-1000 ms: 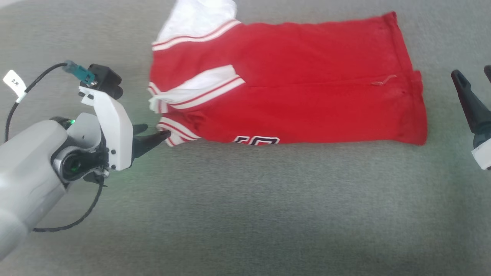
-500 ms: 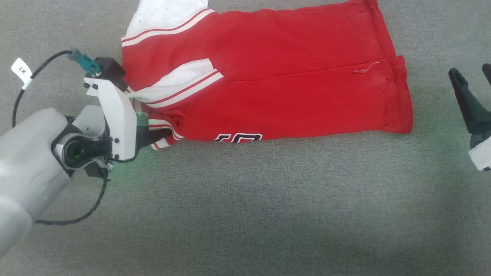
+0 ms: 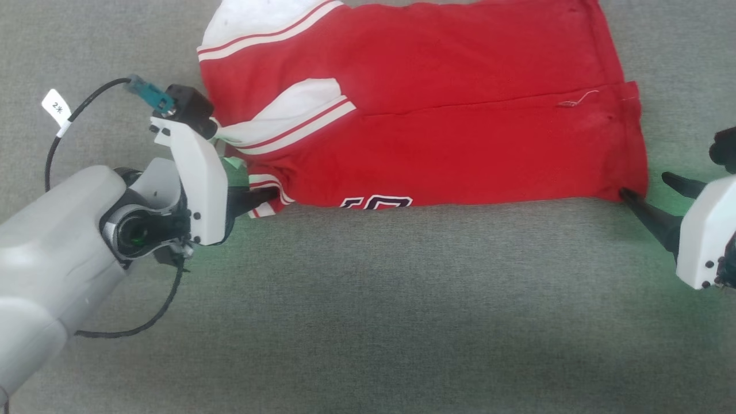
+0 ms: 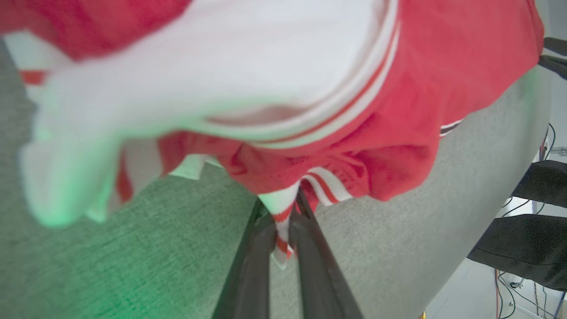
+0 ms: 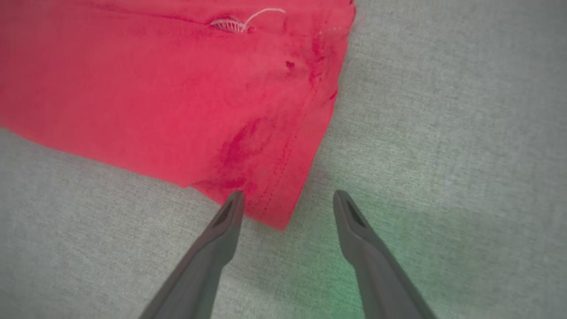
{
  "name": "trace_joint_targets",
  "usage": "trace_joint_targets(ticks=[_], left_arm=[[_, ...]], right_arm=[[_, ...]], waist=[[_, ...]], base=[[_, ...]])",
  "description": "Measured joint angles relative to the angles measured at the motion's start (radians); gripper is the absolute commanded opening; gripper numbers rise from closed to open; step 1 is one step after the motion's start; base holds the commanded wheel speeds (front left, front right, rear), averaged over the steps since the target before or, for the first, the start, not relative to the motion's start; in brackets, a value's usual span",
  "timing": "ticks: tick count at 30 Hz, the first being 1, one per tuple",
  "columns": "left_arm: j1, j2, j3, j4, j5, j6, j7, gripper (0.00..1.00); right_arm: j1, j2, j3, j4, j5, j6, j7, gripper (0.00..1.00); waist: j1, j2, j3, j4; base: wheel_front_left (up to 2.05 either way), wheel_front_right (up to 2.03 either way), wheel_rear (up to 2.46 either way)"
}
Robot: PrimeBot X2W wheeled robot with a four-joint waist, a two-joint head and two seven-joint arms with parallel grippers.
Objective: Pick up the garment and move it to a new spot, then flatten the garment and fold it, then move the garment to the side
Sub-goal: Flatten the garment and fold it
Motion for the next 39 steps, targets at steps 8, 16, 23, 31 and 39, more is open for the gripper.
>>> trace_joint_targets(ticks=[8,16,23,31,39], left_arm=[[-0.001,-0.020,0.011,-0.038,0.000,0.000,-0.029,0.00],[0.000,-0.022,0.014,-0.065,0.005,0.000,-0.054,0.00],[0.023,0.017,0.018,-0.106,0.009,0.000,-0.089,0.00],[0.102,0.122,0.005,-0.239,0.011,0.000,-0.125,0.00],[0.219,0.234,-0.028,-0.390,0.027,0.000,-0.181,0.00]], right_arm=[[-0.066,-0.017,0.050,0.040,-0.015,0.000,0.130,0.65],[-0.072,-0.030,0.062,0.042,-0.016,0.001,0.157,0.00],[-0.029,-0.040,0.024,0.036,-0.007,0.001,0.144,0.00],[0.145,-0.070,-0.021,-0.071,0.012,0.000,0.192,0.00],[0.339,-0.065,-0.090,-0.196,0.012,0.000,0.218,0.00]], waist=[[0.0000,0.0000,0.025,0.033],[0.0000,0.0000,0.029,0.047],[0.0000,-0.0001,0.000,0.047],[0.0000,-0.0001,-0.061,0.047],[0.0000,-0.0002,-0.093,0.039]], base=[[0.00,0.00,0.00],[0.00,0.00,0.00],[0.00,0.00,0.00],[0.00,0.00,0.00],[0.00,0.00,0.00]])
